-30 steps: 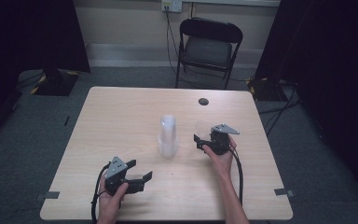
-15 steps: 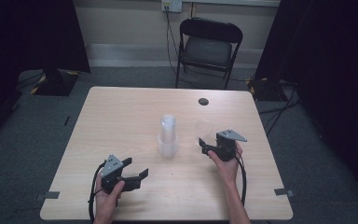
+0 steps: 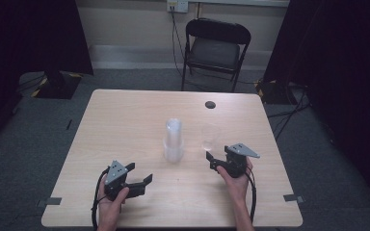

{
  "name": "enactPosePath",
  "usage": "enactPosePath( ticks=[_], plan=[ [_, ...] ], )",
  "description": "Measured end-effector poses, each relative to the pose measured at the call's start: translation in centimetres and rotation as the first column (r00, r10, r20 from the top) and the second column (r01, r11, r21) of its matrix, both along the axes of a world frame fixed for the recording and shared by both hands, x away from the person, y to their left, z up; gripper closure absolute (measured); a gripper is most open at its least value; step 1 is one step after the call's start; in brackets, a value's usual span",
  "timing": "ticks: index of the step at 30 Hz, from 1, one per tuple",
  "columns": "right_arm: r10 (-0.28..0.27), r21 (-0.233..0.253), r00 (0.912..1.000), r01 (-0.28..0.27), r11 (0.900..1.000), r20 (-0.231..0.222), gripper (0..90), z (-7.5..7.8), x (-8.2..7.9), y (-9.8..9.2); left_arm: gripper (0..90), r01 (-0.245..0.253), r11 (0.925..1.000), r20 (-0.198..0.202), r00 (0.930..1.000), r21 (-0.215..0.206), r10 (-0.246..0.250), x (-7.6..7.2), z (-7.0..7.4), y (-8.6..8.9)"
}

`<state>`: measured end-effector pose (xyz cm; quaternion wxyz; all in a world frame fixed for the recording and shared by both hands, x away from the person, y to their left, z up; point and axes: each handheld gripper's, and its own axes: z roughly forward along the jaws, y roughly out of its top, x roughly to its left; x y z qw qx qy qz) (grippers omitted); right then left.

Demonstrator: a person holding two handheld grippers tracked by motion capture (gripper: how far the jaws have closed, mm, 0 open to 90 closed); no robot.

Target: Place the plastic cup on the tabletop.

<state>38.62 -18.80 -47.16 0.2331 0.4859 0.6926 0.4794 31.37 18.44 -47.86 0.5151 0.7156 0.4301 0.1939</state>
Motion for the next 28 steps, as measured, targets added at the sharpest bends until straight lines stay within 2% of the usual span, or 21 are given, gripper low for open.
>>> enactPosePath(
  ticks=[4,6,10,11,14,22,28],
  plan=[
    [0.014,0.019,0.9999,-0.014,1.000,0.002,17.4,0.0,-1.5,0.3,17.0,-0.009,1.0000,-0.006,0.9999,-0.002,0.008,-0.1,-0.1,0.3],
    [0.021,0.015,0.9998,-0.021,1.000,0.004,17.3,0.1,-1.8,0.5,17.0,-0.012,0.9999,-0.004,0.9999,-0.005,0.012,-0.1,-0.2,0.5],
    [0.044,-0.012,0.9990,-0.044,0.999,0.002,14.8,0.1,-3.0,1.2,17.0,-0.021,0.9997,-0.008,0.9997,-0.013,0.021,-0.2,-0.3,0.7],
    [0.059,-0.025,0.9982,-0.059,0.998,0.004,14.9,0.0,-3.5,1.6,17.0,-0.022,0.9998,-0.008,0.9997,-0.004,0.022,-0.3,-0.4,0.7],
    [0.070,-0.026,0.9975,-0.070,0.997,0.003,14.9,0.0,-4.3,2.1,17.0,-0.022,0.9998,-0.008,0.9997,-0.003,0.022,-0.4,-0.5,0.8],
    [0.064,0.004,0.9979,-0.064,0.998,0.012,14.9,0.0,-6.5,2.1,17.0,-0.035,0.9993,-0.007,0.9994,-0.008,0.035,-0.7,-0.7,1.0],
    [0.036,-0.001,0.9993,-0.036,0.999,0.008,15.0,-0.7,-8.1,1.9,17.0,-0.045,0.9989,-0.014,0.9989,-0.010,0.045,-0.8,-1.1,1.1]
  ],
)
